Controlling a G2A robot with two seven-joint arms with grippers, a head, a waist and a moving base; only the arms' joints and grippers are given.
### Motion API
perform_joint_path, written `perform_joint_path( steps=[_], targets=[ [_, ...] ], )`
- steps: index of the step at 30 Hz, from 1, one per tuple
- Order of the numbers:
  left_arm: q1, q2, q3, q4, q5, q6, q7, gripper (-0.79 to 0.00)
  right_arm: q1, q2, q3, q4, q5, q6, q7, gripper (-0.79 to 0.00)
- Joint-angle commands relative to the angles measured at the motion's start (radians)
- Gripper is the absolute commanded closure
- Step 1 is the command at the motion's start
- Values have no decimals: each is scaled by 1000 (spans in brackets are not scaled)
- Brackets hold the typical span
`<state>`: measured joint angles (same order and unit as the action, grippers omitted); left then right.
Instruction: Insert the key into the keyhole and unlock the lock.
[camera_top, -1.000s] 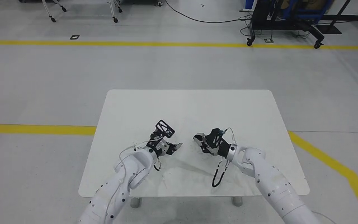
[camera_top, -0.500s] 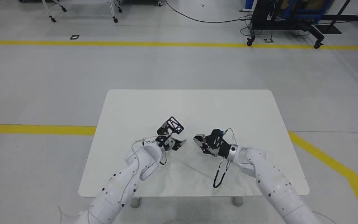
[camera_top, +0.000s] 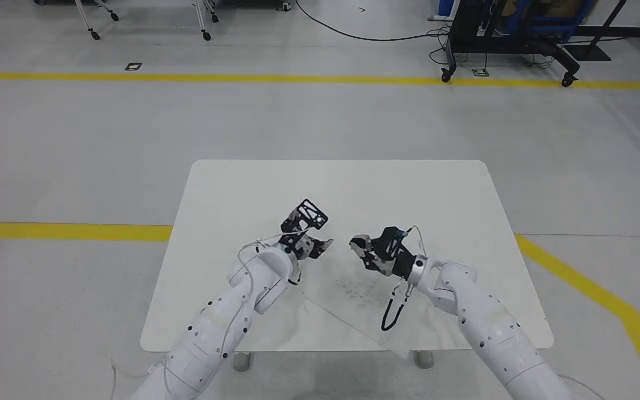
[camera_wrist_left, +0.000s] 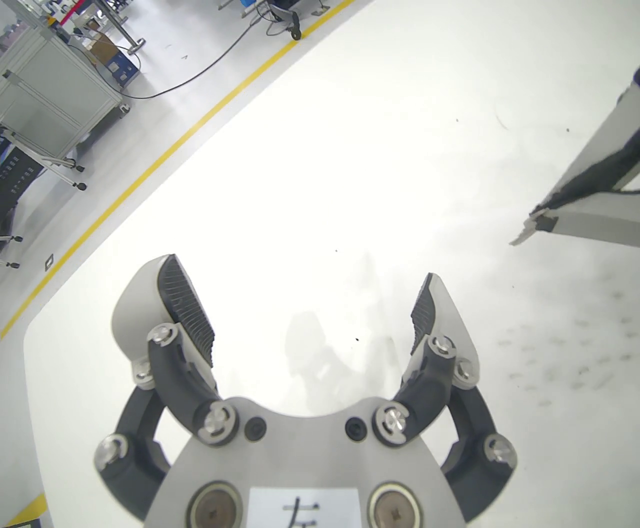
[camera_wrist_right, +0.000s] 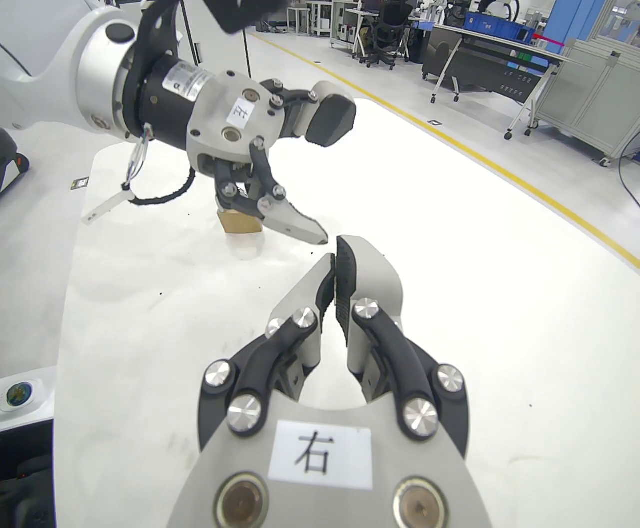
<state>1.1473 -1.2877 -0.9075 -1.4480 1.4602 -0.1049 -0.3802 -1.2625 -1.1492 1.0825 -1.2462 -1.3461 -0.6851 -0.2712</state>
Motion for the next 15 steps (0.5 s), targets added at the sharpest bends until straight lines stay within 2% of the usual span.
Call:
perform_joint_path(
  steps=[1,7,10,15],
  targets=[
    [19,9,-48,-38,-15,-1,8,-785,-5,1,5,-5,4,3,-10,0],
    [137,43,-253,-218,-174,-52,30,-785,-29,4,27,-27,47,5,-39,0],
    [215,63,-363,-291,-327,-193,-9,-785,-34,4,30,-31,66,4,-34,0],
    [215,63,-363,-291,-327,-193,-9,-785,-34,4,30,-31,66,4,-34,0]
  ],
)
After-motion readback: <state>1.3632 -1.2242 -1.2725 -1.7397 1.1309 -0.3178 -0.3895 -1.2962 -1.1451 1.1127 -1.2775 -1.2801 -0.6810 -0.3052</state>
